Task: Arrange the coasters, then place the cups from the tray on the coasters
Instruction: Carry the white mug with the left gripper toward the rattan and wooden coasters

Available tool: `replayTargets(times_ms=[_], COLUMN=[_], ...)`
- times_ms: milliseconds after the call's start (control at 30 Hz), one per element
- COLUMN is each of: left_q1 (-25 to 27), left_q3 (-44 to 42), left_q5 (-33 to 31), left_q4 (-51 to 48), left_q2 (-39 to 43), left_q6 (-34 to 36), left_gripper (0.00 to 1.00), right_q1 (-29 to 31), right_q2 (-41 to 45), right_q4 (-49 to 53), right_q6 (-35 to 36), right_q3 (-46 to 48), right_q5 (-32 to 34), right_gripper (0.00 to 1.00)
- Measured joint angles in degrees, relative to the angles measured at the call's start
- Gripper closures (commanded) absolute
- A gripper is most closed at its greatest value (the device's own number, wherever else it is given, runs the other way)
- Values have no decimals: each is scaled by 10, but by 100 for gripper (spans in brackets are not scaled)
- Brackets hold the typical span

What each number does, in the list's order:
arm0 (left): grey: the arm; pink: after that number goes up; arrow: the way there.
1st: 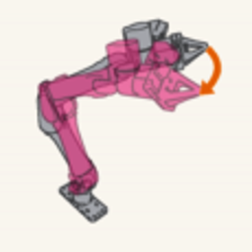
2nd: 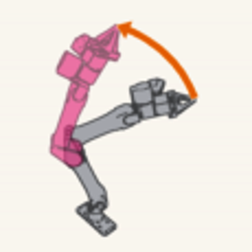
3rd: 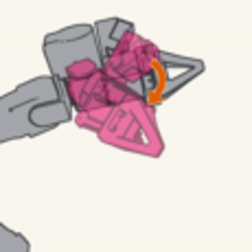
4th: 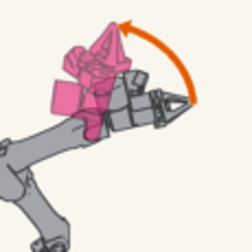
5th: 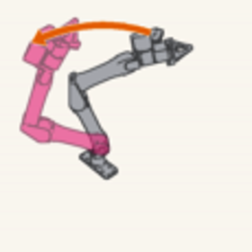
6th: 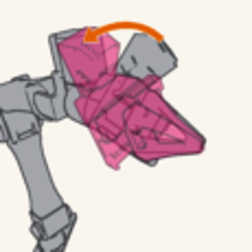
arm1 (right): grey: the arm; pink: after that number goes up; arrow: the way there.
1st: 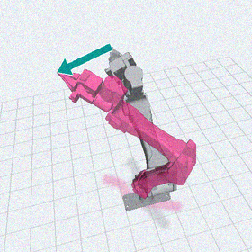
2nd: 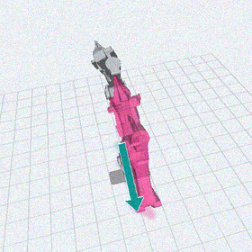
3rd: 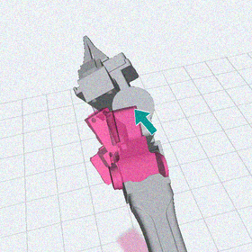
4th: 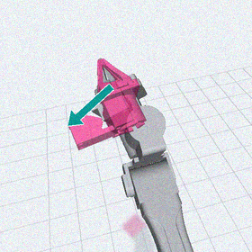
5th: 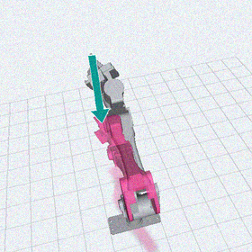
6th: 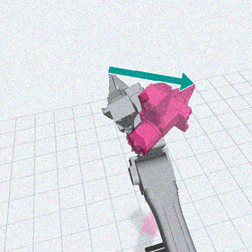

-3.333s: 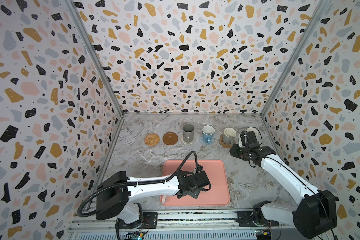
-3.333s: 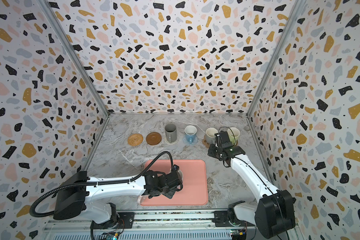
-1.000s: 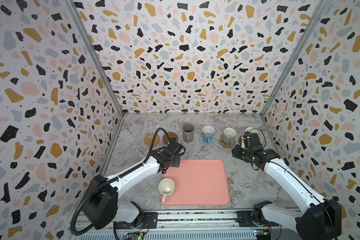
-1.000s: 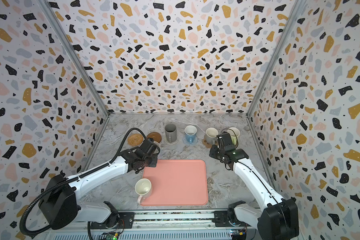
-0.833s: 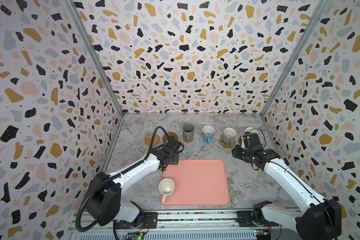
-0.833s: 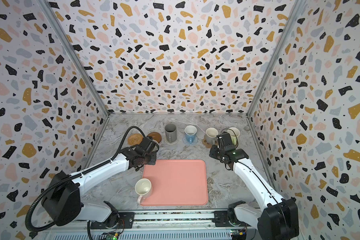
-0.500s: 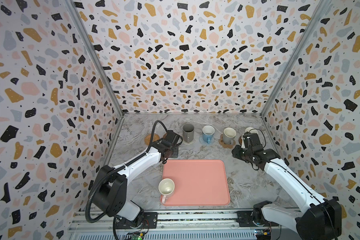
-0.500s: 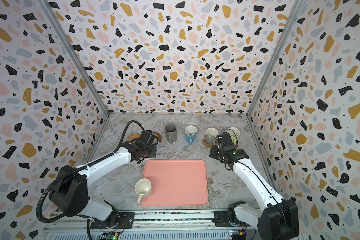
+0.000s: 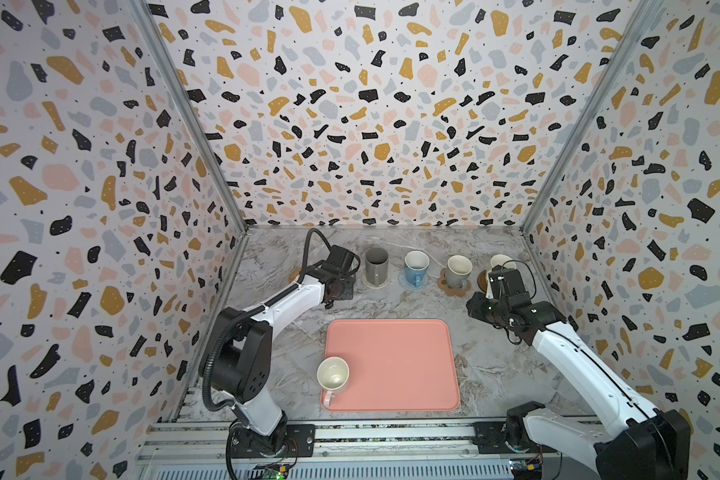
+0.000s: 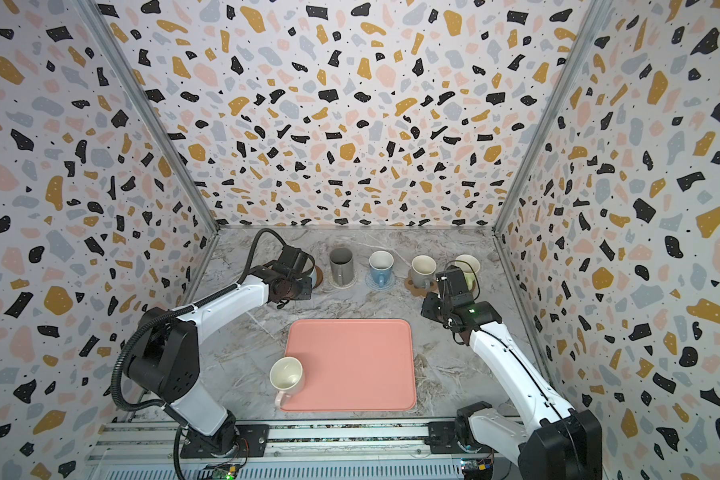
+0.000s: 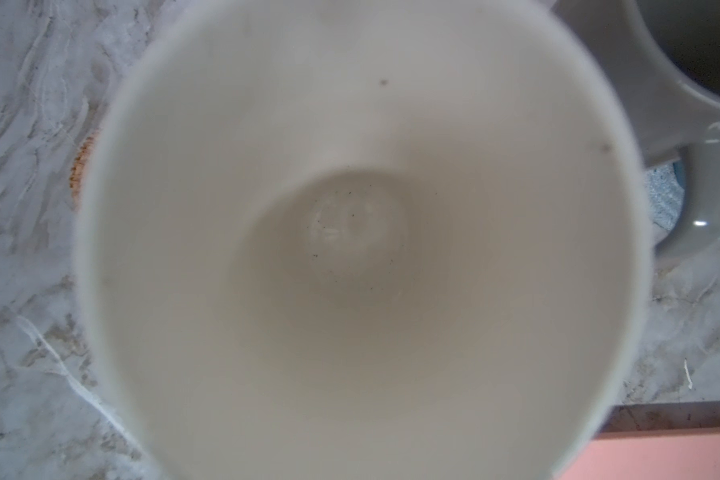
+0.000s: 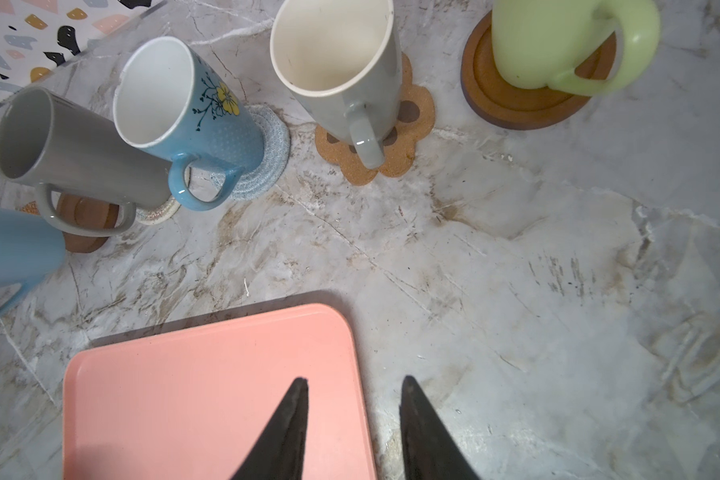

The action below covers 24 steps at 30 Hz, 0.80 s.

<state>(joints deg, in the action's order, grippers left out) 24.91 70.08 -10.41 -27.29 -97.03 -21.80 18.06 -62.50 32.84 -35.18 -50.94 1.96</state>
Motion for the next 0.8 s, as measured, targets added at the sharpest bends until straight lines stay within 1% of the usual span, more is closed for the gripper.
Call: replayTargets(times_ms=[200, 533, 800], left_q1=[-14, -38, -48], left_q3=[24, 86, 106], left_q5=[9, 18, 31], left_q4=[0, -8, -14], left_q2=[-30, -88, -113], left_q6=[14, 35, 43], left_gripper=[91, 91, 91], right_q1=[0, 0, 0], right_q2=[8, 22, 34], right_q4=[3, 20, 28], right_q6=[-5, -10, -16], right_q3=[0, 3, 3], right_q5=[3, 7, 13], right_gripper=[61, 61, 61])
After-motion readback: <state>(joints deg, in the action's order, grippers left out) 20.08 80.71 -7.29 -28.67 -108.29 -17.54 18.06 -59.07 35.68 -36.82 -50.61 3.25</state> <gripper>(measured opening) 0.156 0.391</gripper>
